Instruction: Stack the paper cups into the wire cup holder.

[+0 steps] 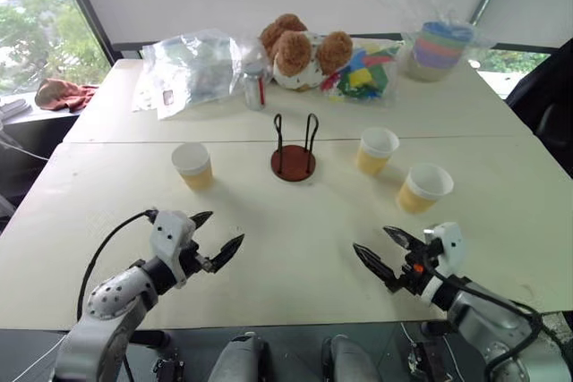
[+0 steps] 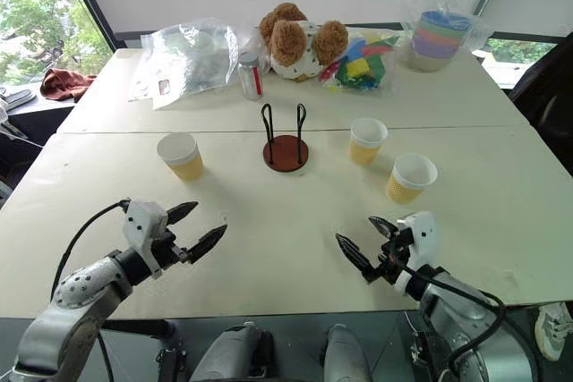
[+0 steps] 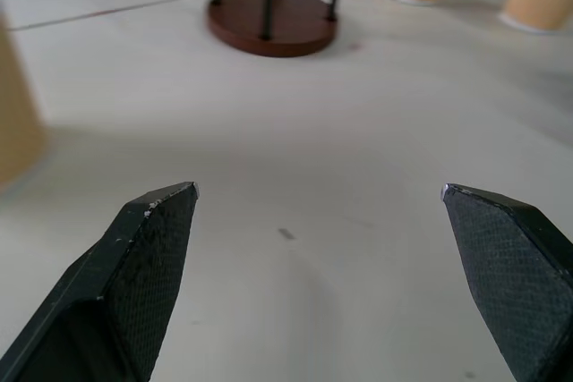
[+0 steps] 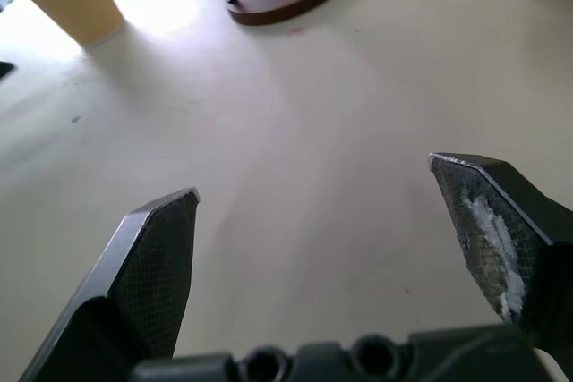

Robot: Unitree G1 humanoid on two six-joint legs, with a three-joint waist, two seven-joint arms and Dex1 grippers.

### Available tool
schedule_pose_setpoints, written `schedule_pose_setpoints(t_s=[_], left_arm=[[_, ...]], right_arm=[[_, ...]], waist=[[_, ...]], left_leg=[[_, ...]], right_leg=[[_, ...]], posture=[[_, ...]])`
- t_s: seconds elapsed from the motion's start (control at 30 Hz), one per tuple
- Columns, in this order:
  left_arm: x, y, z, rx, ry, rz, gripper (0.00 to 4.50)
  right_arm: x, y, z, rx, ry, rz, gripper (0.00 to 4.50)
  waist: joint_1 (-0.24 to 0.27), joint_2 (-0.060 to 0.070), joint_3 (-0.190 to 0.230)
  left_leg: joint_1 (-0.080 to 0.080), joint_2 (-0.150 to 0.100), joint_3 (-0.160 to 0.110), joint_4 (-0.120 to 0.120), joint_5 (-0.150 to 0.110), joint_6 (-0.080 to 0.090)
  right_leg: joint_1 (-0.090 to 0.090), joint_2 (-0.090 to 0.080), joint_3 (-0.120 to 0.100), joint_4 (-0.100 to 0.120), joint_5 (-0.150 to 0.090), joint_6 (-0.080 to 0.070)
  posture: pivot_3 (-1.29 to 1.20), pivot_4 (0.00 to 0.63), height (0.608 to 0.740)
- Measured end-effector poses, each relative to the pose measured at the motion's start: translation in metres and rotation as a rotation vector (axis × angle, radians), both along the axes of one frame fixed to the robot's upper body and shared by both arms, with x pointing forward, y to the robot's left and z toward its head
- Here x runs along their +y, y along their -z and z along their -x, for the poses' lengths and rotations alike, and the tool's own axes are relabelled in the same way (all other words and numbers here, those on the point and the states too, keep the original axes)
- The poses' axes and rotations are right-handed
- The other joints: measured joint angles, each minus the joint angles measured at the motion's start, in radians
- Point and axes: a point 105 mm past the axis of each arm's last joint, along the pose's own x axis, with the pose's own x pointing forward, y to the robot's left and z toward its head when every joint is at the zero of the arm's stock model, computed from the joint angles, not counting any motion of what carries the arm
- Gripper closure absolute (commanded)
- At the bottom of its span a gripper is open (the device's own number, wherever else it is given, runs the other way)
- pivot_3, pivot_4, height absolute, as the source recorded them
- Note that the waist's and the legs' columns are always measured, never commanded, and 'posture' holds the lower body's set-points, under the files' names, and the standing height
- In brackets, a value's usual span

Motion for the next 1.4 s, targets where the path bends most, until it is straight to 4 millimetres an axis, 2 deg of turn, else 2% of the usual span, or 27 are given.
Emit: schedule_pose_setpoints(t_s=[0.1,0.17,0.27,0.33,0.5,0.6,0.83,0.93,1.17,1.4], left_arm=[[-0.003,-0.029,-0.016,-0.035,0.081,0.006,0.0],[0.001,-0.048,-0.022,-0.07,0.114,-0.005,0.0],[0.007,-0.064,-0.025,-0.07,0.178,-0.055,0.0],[0.01,-0.066,-0.026,-0.056,0.193,-0.064,0.0],[0.022,-0.079,-0.03,-0.028,0.216,-0.07,0.0],[0.026,-0.086,-0.03,-0.036,0.206,-0.052,0.0],[0.033,-0.076,-0.034,-0.025,0.145,-0.049,0.0],[0.035,-0.07,-0.036,-0.018,0.12,-0.044,0.0],[0.041,-0.068,-0.04,-0.041,0.078,-0.065,0.0],[0.047,-0.065,-0.045,-0.042,0.043,-0.069,0.0]], right_arm=[[0.017,-0.043,-0.021,-0.108,-0.023,-0.023,0.02],[0.024,-0.063,-0.032,-0.147,-0.018,-0.019,0.02],[0.039,-0.085,-0.054,-0.156,-0.012,-0.001,0.02],[0.046,-0.084,-0.062,-0.124,-0.016,0.001,0.02],[0.064,-0.073,-0.098,0.007,0.011,-0.038,0.02],[0.069,-0.067,-0.107,0.036,0.005,-0.06,0.02],[0.09,-0.056,-0.131,0.051,-0.04,-0.079,0.02],[0.094,-0.049,-0.141,0.059,-0.039,-0.082,0.76],[0.105,-0.051,-0.152,0.011,-0.069,-0.073,4.34],[0.106,-0.061,-0.146,-0.036,-0.059,-0.05,4.44]], waist=[[0.002,0.0,0.0],[-0.001,0.0,0.0],[-0.016,0.0,0.0],[-0.018,0.0,0.0],[-0.025,0.0,0.001],[-0.024,0.0,0.001],[-0.043,0.0,0.001],[-0.047,0.0,0.001],[-0.046,0.0,0.001],[-0.045,0.001,0.002]], left_leg=[[0.0,0.001,-0.002,0.002,0.001,-0.002],[0.0,0.001,-0.002,0.002,0.001,-0.002],[-0.001,0.0,-0.001,0.001,0.001,-0.002],[-0.001,0.0,-0.001,0.0,0.001,-0.002],[-0.002,0.0,0.0,0.0,0.001,-0.002],[-0.002,0.0,0.001,0.0,0.001,-0.002],[-0.002,0.0,0.001,0.0,0.001,-0.002],[-0.002,0.001,0.001,0.0,0.002,-0.003],[-0.002,0.001,0.001,-0.001,0.004,-0.008],[-0.003,0.001,0.001,-0.003,0.005,-0.009]], right_leg=[[0.0,0.002,-0.001,0.002,0.001,-0.001],[0.0,0.002,-0.001,0.003,0.001,-0.001],[-0.003,0.004,-0.002,0.005,0.001,0.0],[-0.003,0.004,-0.002,0.005,0.002,0.003],[-0.004,0.005,-0.002,0.004,0.003,0.003],[-0.004,0.005,-0.001,0.004,0.003,0.003],[-0.004,0.005,-0.001,0.007,0.003,0.004],[-0.005,0.005,-0.001,0.008,0.003,0.004],[-0.006,0.004,-0.001,0.008,0.003,0.004],[-0.008,0.001,-0.001,0.009,0.003,0.004]], posture=[[0.0,0.15,0.74],[0.0,0.15,0.74],[0.0,0.15,0.74],[0.0,0.15,0.74],[0.0,0.15,0.74],[0.0,0.15,0.74],[0.0,0.15,0.74],[0.0,0.15,0.74],[0.0,0.15,0.74],[0.0,0.15,0.74]])
